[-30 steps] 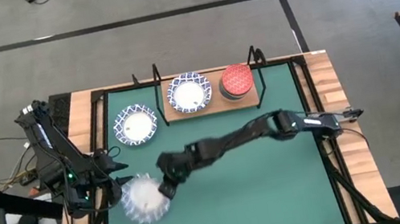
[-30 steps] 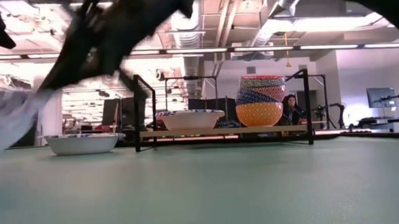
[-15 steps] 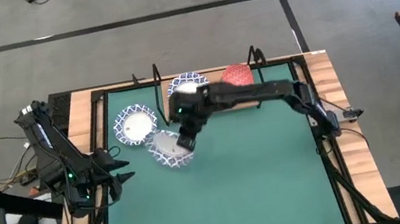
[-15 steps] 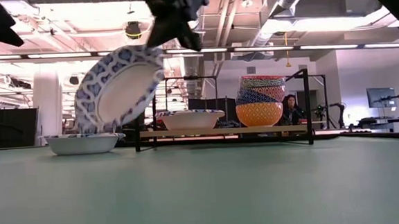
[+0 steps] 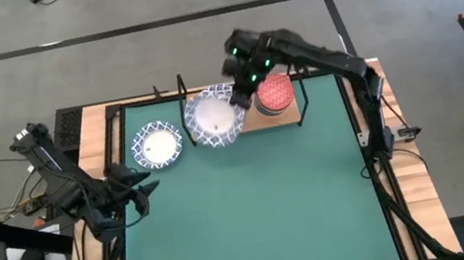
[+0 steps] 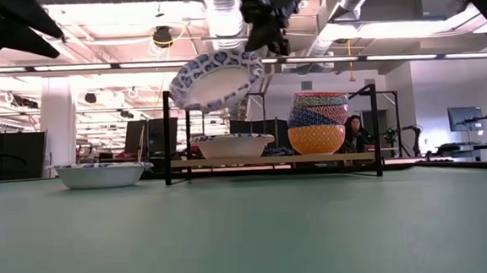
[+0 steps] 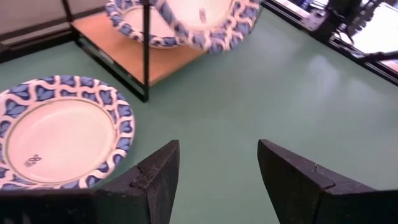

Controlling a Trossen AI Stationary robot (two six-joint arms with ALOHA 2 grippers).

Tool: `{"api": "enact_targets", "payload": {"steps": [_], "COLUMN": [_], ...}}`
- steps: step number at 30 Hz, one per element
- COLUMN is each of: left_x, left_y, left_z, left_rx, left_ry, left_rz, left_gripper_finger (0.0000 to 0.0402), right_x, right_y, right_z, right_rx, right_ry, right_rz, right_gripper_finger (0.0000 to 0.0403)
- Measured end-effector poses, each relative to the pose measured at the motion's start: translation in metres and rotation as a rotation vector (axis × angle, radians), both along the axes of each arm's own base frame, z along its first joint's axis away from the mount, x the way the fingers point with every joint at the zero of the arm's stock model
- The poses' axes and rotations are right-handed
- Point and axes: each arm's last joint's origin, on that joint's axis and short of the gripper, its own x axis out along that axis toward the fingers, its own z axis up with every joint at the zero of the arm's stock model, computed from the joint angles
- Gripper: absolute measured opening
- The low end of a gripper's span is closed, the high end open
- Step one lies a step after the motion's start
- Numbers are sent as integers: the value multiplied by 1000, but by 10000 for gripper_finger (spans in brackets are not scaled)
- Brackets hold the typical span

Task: Place and stack bowls onto a shelf
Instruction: Stack the bottom white-blue paper bowl on top of the white-blue paper bowl on the shelf

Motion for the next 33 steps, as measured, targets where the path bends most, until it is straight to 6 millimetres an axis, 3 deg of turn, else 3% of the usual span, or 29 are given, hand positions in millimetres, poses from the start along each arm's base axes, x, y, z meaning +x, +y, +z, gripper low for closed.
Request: {"api": "enact_targets", "payload": {"steps": [5, 14, 25, 33], "left_x": [4, 9, 26, 35], "left_y": [5, 12, 17, 20], "left_z": [0, 0, 7, 9], "left_rx": [-6, -10, 21, -6], "left_ry": [-3, -9, -34, -18], "left_rz": [52, 129, 146, 121], "left_gripper_finger": [201, 201, 201, 201], "right_x": [-21, -47, -43, -42], "right_y": [-37, -83, -106, -110], "right_z": [2, -4, -61, -86], "right_rx": [38, 111, 204, 184], "right_ry": [-52, -148, -215, -197], "right_rz": [-14, -18, -33, -63], "right_gripper_finger": [17, 17, 17, 17]}}
